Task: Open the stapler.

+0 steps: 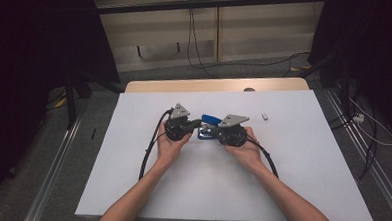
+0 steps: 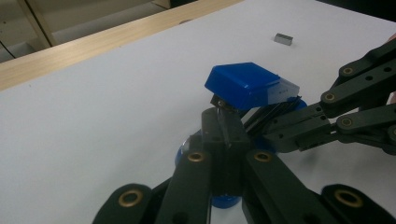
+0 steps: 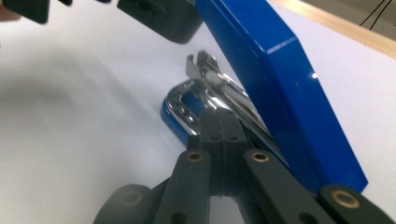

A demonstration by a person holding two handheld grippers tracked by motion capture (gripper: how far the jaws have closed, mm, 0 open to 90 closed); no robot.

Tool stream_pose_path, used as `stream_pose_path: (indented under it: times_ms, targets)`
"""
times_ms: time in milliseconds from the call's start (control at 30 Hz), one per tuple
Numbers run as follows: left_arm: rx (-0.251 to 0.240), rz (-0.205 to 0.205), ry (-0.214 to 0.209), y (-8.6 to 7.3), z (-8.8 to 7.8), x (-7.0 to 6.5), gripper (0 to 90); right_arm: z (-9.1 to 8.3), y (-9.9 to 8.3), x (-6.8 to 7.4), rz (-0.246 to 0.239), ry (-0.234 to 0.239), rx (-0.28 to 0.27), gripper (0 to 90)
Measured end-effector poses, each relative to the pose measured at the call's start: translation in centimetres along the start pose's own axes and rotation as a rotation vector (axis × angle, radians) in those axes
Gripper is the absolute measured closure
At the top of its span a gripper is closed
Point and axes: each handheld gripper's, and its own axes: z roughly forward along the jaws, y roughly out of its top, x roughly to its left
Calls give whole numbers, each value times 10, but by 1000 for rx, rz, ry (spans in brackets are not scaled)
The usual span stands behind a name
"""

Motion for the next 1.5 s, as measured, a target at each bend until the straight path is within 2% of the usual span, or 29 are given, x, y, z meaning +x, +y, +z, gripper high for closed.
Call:
stream_pose_path:
  times_ms: [167,333,433,800,933,1300,1500]
  targets:
    - [1,-1,4,1,0,-1,900,-1,3,2,16,0,-52,900]
    - [-4,-2,9,1,0,-2,900,-1,4,2,40,-8,-85,900]
    - [-8,0,5,2,0,-2,900,-1,5,2,38,-17,-101,900]
    - [-15,-7,-4,4,-2,-3,900,2,9,6,39,-33,-105,900]
    - [-13,-9,-2,4,-2,-3,900,5,9,8,20,-36,-92,900]
    - [-16,-11,-15,6,-3,-3,900,7,8,6,28,-59,-105,900]
    - [-13,-27,-13,3,-2,2,900,9,7,6,19,-65,-101,900]
